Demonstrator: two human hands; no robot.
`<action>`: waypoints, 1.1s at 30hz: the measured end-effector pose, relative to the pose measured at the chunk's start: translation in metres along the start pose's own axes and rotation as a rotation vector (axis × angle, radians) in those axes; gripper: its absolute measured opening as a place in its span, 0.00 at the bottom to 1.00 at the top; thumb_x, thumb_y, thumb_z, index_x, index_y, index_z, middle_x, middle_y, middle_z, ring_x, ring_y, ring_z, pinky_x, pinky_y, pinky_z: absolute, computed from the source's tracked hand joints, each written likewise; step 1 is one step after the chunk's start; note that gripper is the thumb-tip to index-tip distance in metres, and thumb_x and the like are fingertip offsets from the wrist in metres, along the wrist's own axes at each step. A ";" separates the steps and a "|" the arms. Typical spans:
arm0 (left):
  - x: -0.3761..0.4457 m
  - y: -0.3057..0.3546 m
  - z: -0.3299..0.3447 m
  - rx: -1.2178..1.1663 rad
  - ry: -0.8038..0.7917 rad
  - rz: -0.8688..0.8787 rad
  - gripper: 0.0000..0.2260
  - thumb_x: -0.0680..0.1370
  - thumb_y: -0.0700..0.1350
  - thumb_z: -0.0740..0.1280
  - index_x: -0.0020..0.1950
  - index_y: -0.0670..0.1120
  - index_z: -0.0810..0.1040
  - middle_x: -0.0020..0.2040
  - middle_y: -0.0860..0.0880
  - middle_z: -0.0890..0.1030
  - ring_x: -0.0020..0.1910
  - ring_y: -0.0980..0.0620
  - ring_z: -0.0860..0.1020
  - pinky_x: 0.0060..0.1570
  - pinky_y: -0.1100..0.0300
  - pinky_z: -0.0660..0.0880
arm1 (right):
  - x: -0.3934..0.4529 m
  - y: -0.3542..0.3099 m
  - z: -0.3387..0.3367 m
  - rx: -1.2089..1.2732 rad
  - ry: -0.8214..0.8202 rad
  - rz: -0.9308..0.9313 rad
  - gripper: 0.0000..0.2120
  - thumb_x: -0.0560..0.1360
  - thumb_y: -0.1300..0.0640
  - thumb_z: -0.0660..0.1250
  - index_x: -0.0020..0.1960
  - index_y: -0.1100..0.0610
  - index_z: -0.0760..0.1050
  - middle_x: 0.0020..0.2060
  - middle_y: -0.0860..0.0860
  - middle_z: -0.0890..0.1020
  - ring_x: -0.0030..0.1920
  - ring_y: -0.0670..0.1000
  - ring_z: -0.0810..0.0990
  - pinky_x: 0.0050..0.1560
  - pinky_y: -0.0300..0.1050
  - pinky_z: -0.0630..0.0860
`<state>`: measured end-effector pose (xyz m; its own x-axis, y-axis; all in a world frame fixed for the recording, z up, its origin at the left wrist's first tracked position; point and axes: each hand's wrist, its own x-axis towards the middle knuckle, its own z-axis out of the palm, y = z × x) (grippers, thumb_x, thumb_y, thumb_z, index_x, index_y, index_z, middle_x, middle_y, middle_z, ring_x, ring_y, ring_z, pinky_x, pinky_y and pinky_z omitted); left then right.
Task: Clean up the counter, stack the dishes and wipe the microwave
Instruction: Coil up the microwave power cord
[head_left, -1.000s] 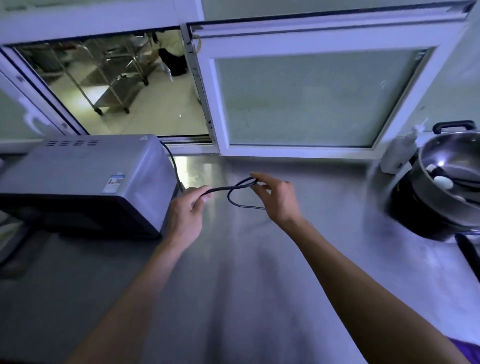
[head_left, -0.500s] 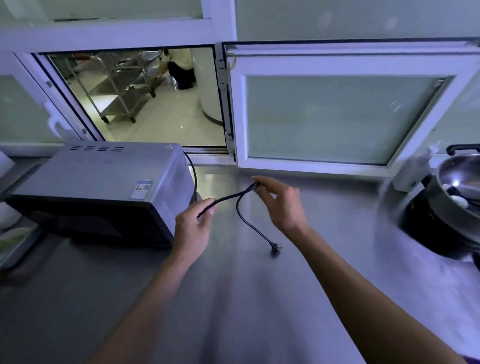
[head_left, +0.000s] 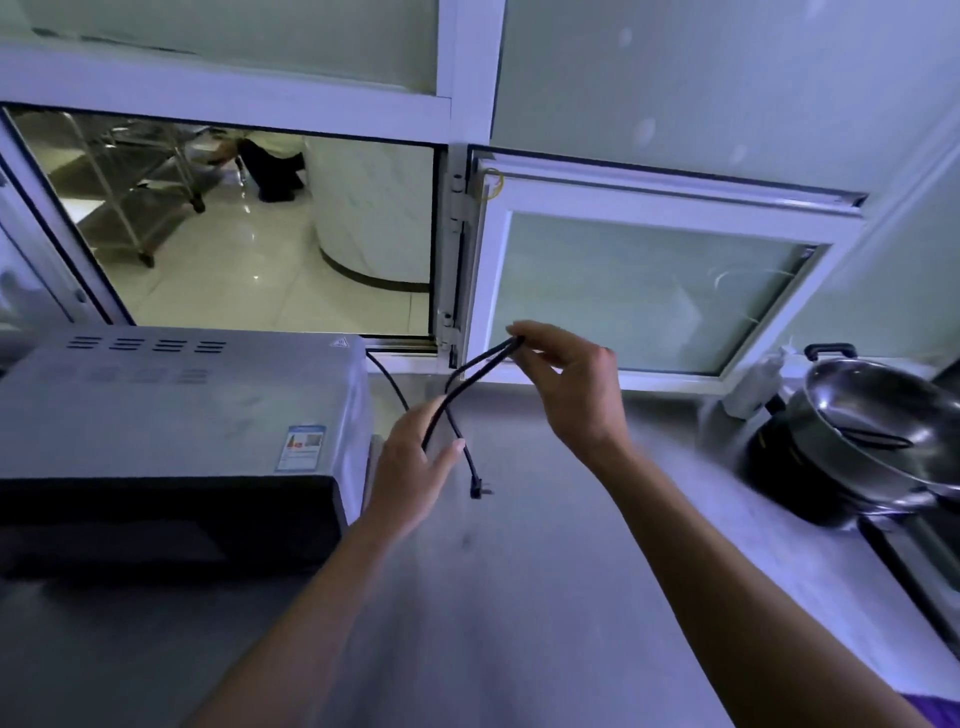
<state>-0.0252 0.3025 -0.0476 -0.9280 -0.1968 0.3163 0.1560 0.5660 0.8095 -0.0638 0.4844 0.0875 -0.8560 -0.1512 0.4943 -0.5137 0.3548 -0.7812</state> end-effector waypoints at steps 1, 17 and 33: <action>0.005 -0.002 -0.001 -0.023 -0.014 -0.013 0.28 0.77 0.49 0.72 0.75 0.51 0.67 0.69 0.53 0.75 0.68 0.55 0.72 0.67 0.58 0.70 | 0.002 -0.005 0.001 0.008 0.011 0.009 0.10 0.76 0.61 0.72 0.55 0.52 0.84 0.47 0.37 0.85 0.45 0.39 0.84 0.49 0.30 0.76; 0.077 -0.003 0.025 -0.308 -0.248 -0.098 0.16 0.71 0.54 0.76 0.56 0.54 0.78 0.43 0.58 0.83 0.41 0.60 0.79 0.40 0.71 0.70 | 0.017 -0.020 -0.014 0.171 0.094 0.087 0.12 0.75 0.65 0.72 0.54 0.52 0.84 0.51 0.44 0.86 0.54 0.45 0.84 0.58 0.39 0.77; 0.088 -0.011 0.023 -0.345 -0.531 -0.144 0.11 0.69 0.56 0.78 0.46 0.53 0.84 0.39 0.52 0.84 0.37 0.58 0.79 0.42 0.66 0.73 | 0.020 0.112 -0.052 0.405 0.337 0.481 0.09 0.77 0.67 0.67 0.50 0.57 0.84 0.43 0.53 0.86 0.47 0.51 0.84 0.50 0.44 0.80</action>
<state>-0.1167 0.2968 -0.0400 -0.9749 0.2213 -0.0227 0.0356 0.2559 0.9660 -0.1351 0.5693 0.0302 -0.9624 0.2531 0.0990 -0.1203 -0.0699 -0.9903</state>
